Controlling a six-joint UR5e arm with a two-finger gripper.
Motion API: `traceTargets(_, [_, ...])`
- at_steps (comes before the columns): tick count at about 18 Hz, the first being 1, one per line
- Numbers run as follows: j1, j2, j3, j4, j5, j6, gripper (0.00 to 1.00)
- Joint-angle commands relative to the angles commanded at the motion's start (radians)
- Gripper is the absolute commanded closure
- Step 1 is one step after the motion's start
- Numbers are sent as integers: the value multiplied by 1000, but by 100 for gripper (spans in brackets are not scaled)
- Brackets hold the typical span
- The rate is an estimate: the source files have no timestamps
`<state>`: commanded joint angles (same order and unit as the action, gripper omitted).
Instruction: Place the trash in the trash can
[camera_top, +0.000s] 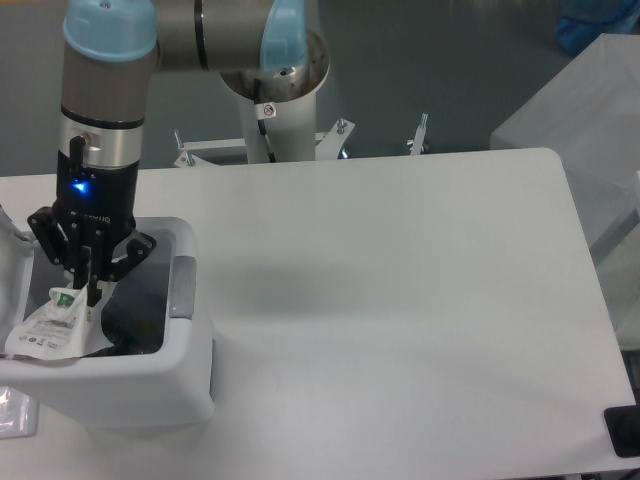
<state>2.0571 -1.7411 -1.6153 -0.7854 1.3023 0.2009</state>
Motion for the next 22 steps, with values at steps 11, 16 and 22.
traceTargets(11, [98, 61, 72, 6, 11, 28, 0])
traceTargets(16, [316, 34, 140, 69, 9, 38, 0])
traceTargets(22, [439, -11, 123, 60, 155, 317, 0])
